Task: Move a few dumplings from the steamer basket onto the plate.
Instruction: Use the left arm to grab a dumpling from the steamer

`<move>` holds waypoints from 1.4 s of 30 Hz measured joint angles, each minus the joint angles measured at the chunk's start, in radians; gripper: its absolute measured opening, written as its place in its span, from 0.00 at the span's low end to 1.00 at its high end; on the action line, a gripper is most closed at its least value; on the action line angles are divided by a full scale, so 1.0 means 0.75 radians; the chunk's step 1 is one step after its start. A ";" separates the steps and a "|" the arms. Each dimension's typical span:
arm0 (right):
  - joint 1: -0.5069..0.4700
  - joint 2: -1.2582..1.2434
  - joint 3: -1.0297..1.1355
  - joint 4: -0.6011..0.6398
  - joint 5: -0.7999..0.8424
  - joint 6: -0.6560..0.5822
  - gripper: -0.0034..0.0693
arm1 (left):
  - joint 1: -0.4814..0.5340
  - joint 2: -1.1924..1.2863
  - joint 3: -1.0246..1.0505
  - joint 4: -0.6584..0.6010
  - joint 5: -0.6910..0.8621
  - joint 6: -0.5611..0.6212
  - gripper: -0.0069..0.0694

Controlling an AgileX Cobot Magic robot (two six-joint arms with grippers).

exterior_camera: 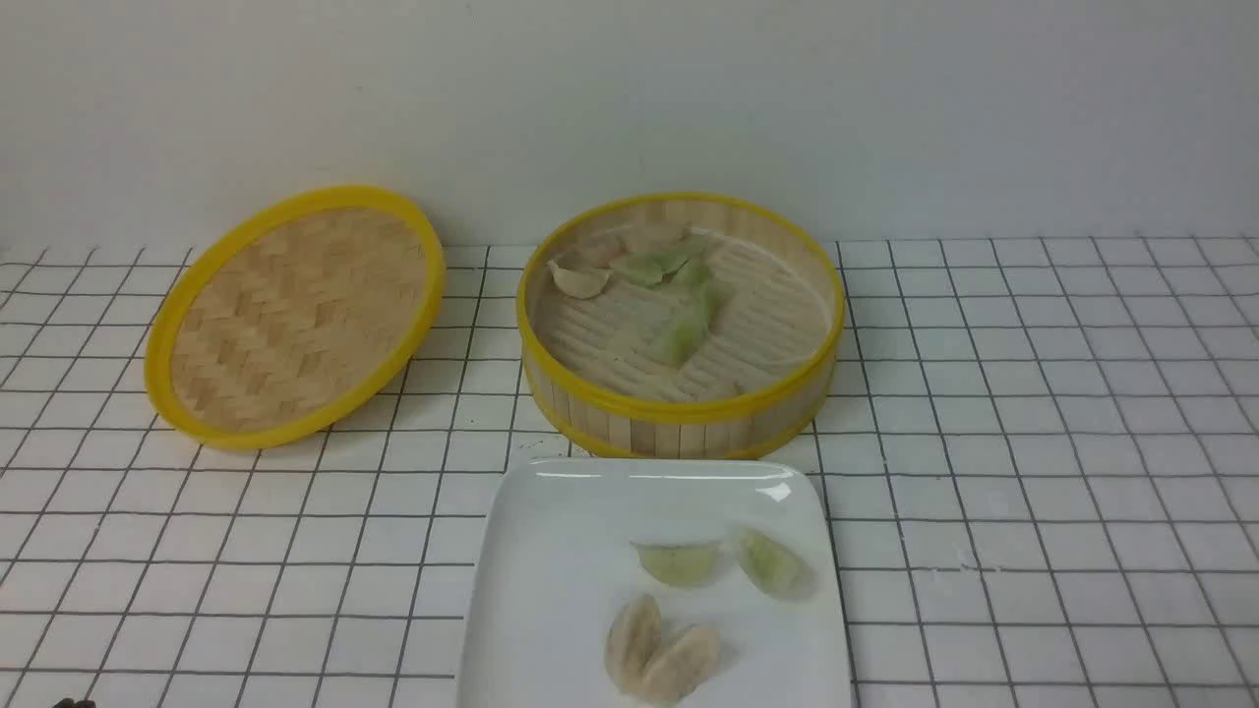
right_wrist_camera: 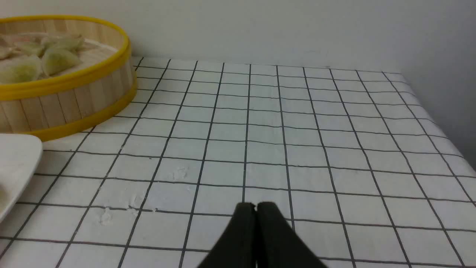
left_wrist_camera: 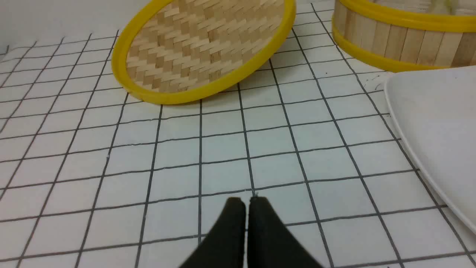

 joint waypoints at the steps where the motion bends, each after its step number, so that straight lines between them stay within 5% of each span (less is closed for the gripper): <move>1: 0.000 0.000 0.000 0.000 0.000 0.010 0.03 | 0.000 0.000 0.000 0.000 0.000 0.000 0.08; 23: 0.000 0.000 0.000 0.000 0.000 0.019 0.03 | 0.000 0.000 0.000 0.000 -0.028 -0.007 0.08; 35: 0.000 0.000 0.000 0.000 0.000 0.019 0.03 | 0.000 0.000 -0.019 -0.548 -0.879 -0.347 0.08; 39: 0.000 0.000 0.000 0.000 0.000 0.019 0.03 | 0.000 0.086 -0.210 -0.500 -0.809 -0.444 0.08; 42: 0.000 0.000 0.002 0.005 -0.011 0.019 0.03 | 0.000 0.334 -0.534 -0.327 -0.481 -0.487 0.08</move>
